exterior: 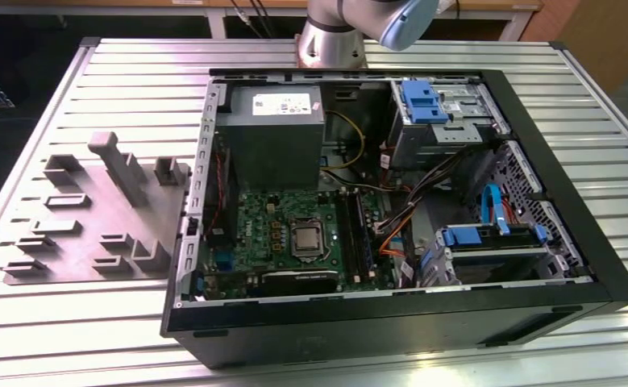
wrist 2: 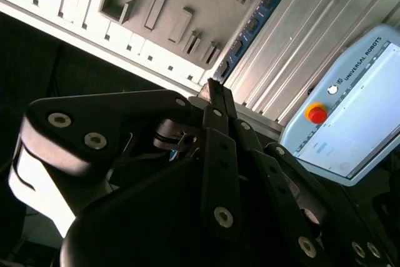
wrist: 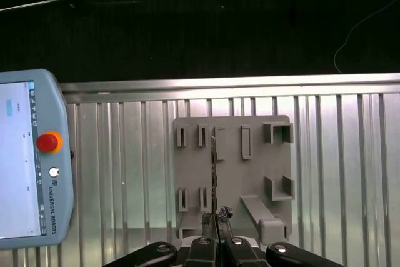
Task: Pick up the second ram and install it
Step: 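Pick up the second ram and move it above second insertion slot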
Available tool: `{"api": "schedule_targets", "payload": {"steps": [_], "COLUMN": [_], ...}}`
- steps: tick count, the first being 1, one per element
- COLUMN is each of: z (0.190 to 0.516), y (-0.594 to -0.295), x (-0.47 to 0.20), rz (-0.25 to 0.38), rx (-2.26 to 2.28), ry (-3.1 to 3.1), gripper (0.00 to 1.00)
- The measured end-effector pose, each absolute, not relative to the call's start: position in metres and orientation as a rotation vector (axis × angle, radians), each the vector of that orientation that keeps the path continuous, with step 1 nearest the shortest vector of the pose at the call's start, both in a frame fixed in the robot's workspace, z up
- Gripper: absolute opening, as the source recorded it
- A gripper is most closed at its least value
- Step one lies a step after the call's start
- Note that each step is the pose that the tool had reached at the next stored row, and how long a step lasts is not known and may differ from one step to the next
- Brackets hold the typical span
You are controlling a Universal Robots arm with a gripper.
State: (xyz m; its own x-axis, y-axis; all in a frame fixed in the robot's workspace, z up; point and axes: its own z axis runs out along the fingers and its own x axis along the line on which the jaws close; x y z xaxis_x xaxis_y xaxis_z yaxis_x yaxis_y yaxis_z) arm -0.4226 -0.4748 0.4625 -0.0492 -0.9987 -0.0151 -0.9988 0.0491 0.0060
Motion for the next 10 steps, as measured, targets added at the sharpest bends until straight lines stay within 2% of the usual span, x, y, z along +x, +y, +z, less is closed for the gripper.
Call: {"api": "schedule_targets", "payload": {"steps": [10], "z": [0.4625], "y": [-0.4748], "x": [-0.4137], "rz": [0.023], "rx": [-2.161], "ry": [2.270], "gripper": [0.11]}}
